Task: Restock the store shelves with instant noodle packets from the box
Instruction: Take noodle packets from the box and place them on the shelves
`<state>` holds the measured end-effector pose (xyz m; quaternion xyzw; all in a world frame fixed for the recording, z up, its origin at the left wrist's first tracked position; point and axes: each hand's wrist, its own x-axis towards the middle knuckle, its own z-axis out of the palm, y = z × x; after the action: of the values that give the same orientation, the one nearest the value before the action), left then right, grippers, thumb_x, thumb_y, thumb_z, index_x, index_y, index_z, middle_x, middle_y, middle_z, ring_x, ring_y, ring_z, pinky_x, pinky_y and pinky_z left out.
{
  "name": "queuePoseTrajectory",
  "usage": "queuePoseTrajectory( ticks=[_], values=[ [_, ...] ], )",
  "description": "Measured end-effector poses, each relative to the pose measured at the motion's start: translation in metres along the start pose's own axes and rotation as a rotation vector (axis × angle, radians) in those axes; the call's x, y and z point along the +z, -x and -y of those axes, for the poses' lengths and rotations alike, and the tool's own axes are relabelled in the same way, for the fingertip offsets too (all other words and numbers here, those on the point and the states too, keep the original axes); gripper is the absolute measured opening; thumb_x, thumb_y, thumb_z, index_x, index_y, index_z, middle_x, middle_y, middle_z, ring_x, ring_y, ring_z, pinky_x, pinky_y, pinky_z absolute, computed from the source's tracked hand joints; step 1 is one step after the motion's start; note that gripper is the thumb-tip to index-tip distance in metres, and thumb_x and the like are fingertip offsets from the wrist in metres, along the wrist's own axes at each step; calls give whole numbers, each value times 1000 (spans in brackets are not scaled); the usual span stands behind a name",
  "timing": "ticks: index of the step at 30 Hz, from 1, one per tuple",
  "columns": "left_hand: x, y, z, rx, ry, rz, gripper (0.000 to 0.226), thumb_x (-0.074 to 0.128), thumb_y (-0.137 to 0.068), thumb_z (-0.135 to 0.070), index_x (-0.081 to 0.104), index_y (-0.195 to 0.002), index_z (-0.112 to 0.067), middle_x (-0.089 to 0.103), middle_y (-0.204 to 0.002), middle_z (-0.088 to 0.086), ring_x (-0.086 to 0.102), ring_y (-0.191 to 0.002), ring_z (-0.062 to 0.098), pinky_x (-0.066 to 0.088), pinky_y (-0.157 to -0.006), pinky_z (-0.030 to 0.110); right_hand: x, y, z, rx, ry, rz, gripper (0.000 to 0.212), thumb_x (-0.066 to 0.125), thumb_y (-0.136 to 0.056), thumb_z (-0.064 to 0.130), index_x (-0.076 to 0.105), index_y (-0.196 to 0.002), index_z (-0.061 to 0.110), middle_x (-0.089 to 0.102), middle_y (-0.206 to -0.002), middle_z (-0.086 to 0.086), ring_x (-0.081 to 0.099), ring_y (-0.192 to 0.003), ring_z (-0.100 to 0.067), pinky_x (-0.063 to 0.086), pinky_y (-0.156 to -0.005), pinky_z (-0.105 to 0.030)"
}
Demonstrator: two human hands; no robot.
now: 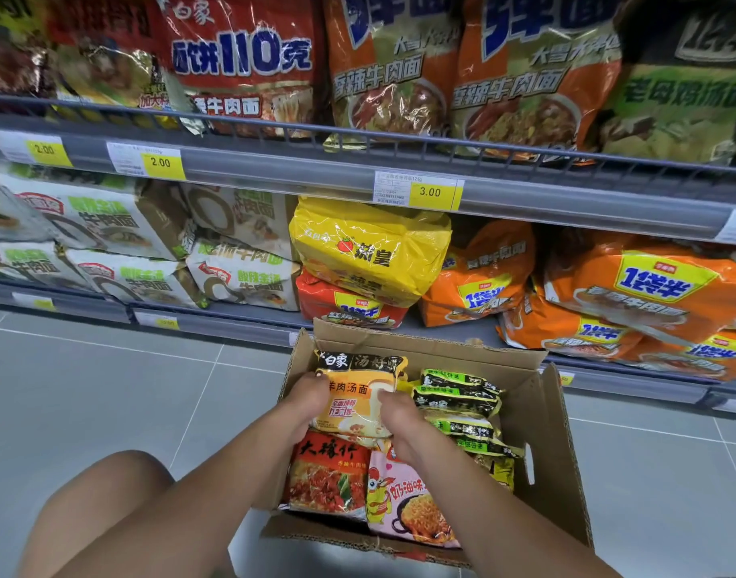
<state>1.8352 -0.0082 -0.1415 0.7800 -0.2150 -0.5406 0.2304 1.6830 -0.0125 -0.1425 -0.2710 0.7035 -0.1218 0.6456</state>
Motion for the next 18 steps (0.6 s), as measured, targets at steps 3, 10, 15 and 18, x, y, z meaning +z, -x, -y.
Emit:
queuePoseTrajectory(
  ticks=[3, 10, 15, 18],
  values=[
    [-1, 13, -1, -6, 28, 20, 25, 34, -105, -21, 59, -105, -14, 60, -79, 3, 55, -69, 18, 41, -70, 29, -5, 24, 11, -6, -8, -3, 53, 36, -106, 34, 27, -155, 15, 32, -158, -11, 36, -141, -36, 34, -114, -47],
    [-11, 77, -31, -9, 97, 61, 26, 42, -100, -25, 67, -105, -18, 76, -88, 7, 73, -81, 26, 59, -80, 42, -35, 89, 42, 14, 2, -4, 51, 35, -108, 29, 24, -156, 15, 27, -161, -10, 30, -146, -34, 28, -116, -45],
    [-28, 69, -32, 25, 106, 56, 52, 47, -80, -42, 51, -131, -36, 62, -136, 7, 66, -116, 30, 55, -93, 59, -67, 189, 93, -4, 26, -12, 51, 36, -107, 30, 26, -155, 14, 32, -159, -9, 36, -142, -33, 31, -116, -45],
    [-45, 178, -106, 46, 65, 62, 53, 39, -86, -36, 46, -138, -38, 56, -143, 5, 59, -125, 29, 49, -102, 56, -89, 260, 130, 2, 38, -8, 52, 36, -107, 29, 25, -155, 13, 33, -159, -11, 36, -142, -34, 31, -116, -46]
  ],
)
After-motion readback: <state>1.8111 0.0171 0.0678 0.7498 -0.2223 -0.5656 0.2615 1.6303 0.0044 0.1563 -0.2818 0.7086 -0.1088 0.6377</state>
